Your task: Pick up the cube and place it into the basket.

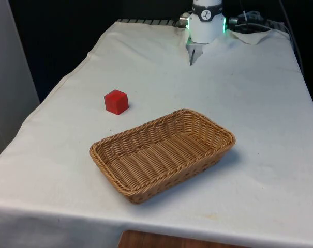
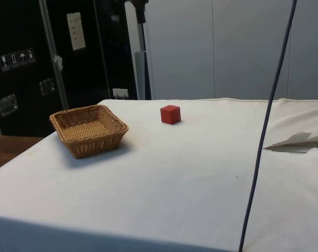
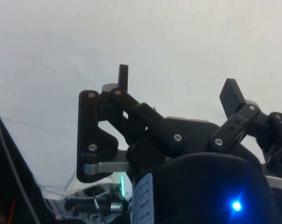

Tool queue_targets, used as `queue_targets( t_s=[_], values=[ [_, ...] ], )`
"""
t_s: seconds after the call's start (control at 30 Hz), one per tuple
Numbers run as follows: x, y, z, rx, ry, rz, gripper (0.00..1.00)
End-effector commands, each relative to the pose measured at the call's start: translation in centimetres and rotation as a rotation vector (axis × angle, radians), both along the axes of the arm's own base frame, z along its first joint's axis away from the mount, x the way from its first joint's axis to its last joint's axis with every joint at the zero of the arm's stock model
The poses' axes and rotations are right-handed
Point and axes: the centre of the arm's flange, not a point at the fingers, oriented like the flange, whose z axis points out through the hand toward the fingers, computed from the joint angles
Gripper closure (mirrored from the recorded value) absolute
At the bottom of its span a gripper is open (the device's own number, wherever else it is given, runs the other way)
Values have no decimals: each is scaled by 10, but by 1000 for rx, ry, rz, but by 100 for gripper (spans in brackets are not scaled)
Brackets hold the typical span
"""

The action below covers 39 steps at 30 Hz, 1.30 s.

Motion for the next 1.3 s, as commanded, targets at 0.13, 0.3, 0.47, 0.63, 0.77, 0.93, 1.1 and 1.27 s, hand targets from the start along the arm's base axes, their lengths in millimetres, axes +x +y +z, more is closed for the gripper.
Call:
queue_targets(
  t_s=[0.13, 0.3, 0.47, 0.63, 0.77, 0.93, 1.1, 1.27],
  values=[
    [-1, 0, -2, -19, -47, -11, 0],
    [0, -1, -6, -18, -81, -21, 0],
    [-1, -6, -16, -9, -95, -27, 0],
    [-4, -15, -31, 9, -107, -36, 0],
    [-4, -21, -37, 19, -113, -40, 0],
    [-5, -33, -50, 35, -121, -48, 0],
    [-6, -46, -62, 53, -127, -53, 0],
    [-8, -63, -74, 71, -125, -59, 0]
  ],
)
